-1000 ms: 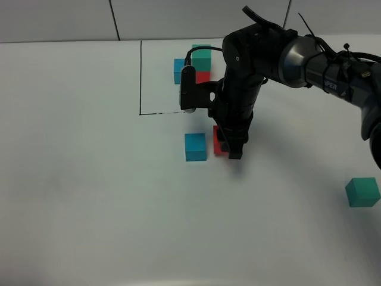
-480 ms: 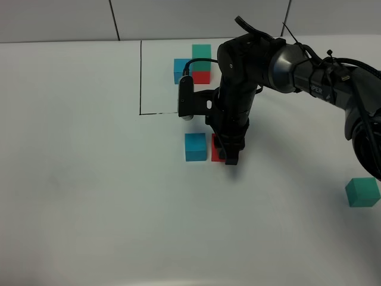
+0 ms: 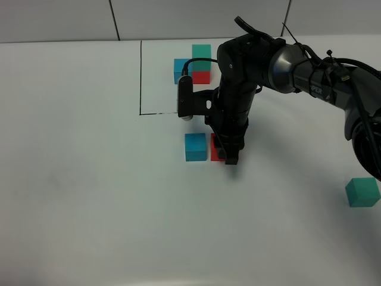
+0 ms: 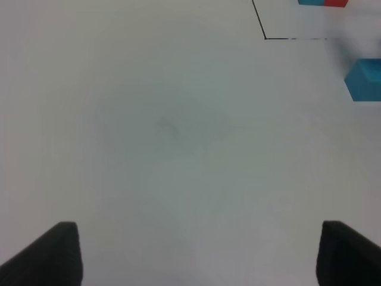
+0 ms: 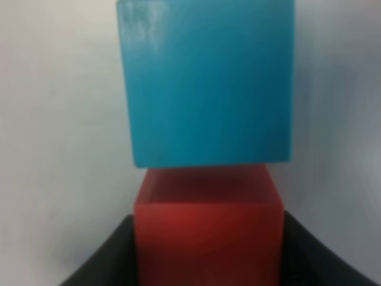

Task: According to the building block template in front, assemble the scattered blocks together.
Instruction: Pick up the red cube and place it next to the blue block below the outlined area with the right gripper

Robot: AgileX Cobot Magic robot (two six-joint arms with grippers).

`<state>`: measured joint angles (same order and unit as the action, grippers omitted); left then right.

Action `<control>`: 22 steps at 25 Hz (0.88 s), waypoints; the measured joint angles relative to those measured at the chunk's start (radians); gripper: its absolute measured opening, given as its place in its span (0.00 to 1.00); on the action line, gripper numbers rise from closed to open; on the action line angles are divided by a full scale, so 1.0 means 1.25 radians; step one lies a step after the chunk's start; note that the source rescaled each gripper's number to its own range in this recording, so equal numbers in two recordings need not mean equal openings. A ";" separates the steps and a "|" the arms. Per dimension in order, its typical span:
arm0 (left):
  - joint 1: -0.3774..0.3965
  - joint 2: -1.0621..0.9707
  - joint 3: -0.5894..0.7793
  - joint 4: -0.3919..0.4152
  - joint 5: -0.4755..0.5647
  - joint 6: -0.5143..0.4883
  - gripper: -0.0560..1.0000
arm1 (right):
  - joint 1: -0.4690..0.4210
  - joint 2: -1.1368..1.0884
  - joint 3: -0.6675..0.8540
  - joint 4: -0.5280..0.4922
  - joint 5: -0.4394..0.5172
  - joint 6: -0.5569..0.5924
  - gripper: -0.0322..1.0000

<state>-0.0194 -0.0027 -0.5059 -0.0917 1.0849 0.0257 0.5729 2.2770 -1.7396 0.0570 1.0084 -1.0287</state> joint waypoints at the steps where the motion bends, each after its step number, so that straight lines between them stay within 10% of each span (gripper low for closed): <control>1: 0.000 0.000 0.000 0.000 0.000 0.000 0.77 | 0.000 0.000 0.000 0.000 -0.001 -0.001 0.03; 22: 0.000 0.000 0.000 0.000 0.000 0.000 0.77 | 0.004 0.005 -0.005 0.021 -0.014 -0.022 0.03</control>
<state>-0.0194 -0.0027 -0.5059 -0.0917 1.0849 0.0257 0.5777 2.2833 -1.7463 0.0835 0.9910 -1.0565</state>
